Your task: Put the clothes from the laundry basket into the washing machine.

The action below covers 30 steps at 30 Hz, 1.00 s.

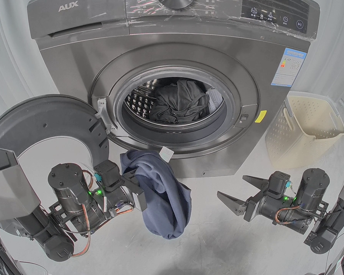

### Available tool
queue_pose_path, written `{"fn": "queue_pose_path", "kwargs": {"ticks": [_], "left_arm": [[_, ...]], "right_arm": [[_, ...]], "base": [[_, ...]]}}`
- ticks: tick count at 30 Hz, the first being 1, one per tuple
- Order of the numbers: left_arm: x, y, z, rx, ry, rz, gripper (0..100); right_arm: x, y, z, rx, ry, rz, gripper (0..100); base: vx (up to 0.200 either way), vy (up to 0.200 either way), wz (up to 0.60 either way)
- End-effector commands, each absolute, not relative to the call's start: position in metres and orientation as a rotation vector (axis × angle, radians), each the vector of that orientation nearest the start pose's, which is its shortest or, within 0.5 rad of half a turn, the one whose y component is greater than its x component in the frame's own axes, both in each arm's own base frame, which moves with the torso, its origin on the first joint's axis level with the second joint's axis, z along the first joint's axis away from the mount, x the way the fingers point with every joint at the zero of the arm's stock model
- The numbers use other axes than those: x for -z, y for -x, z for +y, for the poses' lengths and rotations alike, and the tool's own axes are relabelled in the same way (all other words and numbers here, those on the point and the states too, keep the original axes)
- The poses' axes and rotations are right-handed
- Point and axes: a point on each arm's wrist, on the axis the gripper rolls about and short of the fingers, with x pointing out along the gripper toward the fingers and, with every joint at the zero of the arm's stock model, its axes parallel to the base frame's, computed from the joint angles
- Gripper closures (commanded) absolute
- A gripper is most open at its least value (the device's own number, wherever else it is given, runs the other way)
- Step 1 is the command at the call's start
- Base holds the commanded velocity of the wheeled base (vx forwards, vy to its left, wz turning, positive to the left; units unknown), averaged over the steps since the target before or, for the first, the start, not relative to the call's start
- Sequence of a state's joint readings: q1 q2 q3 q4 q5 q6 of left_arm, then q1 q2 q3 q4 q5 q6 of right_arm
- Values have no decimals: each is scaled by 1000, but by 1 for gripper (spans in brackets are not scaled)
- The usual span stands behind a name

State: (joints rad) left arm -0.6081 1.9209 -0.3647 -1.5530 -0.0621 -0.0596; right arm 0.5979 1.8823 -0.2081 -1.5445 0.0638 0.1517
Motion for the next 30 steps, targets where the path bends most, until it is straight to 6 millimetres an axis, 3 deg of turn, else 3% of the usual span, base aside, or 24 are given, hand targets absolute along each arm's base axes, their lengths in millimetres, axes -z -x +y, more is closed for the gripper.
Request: {"fn": "queue_pose_path", "kwargs": {"ticks": [1, 5, 14, 30], "left_arm": [[-106, -230, -165, 679, 55, 31, 100], [-105, -228, -167, 690, 52, 34, 100], [-105, -226, -168, 697, 51, 37, 100], [-101, -223, -172, 712, 46, 52, 100]], "right_arm": [[-90, -206, 143, -653, -110, 180, 0], [-90, -205, 144, -658, -110, 182, 0], [-89, -204, 145, -663, -110, 185, 0], [-90, -199, 150, -692, -109, 188, 0]], "base": [[0, 0, 0], [0, 0, 0], [200, 0, 0], [38, 0, 0]]}}
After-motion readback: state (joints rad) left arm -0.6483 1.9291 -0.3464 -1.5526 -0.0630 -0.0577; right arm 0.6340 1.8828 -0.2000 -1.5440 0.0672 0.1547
